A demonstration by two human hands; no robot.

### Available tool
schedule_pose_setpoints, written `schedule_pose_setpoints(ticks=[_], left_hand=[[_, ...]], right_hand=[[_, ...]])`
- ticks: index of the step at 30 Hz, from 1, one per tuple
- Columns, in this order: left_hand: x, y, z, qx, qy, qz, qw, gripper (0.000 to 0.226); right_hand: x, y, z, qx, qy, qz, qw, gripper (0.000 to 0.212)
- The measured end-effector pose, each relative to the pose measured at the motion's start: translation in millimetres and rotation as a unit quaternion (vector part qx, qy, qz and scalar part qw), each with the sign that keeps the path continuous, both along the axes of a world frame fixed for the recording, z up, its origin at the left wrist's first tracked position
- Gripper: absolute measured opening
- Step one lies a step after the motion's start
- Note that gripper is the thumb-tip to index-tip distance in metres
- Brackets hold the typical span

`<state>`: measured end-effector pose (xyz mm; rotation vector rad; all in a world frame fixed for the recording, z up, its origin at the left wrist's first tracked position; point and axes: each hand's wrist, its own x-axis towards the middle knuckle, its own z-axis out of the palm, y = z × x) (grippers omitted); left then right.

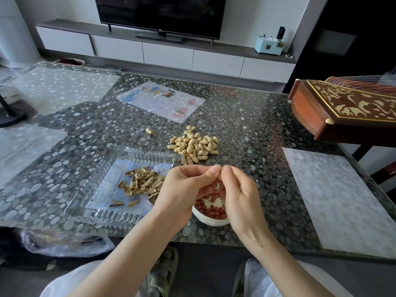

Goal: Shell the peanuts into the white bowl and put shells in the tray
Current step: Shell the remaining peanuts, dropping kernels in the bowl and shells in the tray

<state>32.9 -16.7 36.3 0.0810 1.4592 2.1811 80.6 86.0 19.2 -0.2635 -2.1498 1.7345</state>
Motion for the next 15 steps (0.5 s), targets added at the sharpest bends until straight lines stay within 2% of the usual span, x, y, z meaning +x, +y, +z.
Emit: schedule_pose_setpoints(ticks=[6,10,12,14,15], left_hand=[[-3.7,0.1,-2.5,0.007,-0.030,0.000,1.000,0.014],[-4.9,0.3,-3.0,0.027,-0.078,-0.010,0.997,0.013],[-4.6,0.9,-3.4,0.034,-0.092,-0.018,0.995,0.021],[-5.1,0.9,-3.0,0.021,-0.089,-0.011,0.996,0.024],[-5.5,0.6,-2.6,-0.016,-0.063,0.001,0.998,0.022]], right_hand=[[-1.7,4.2,4.8,-0.047,-0.061,0.010,0.997,0.039],[-2.8,7.9,14.1,-0.183,-0.146,0.010,0.972,0.045],[-4.3,12.3,15.0,-0.228,-0.174,0.001,0.958,0.042],[-6.4,18.8,13.1,-0.197,-0.182,-0.003,0.963,0.042],[-6.8,23.3,12.1,-0.135,-0.183,-0.011,0.974,0.042]])
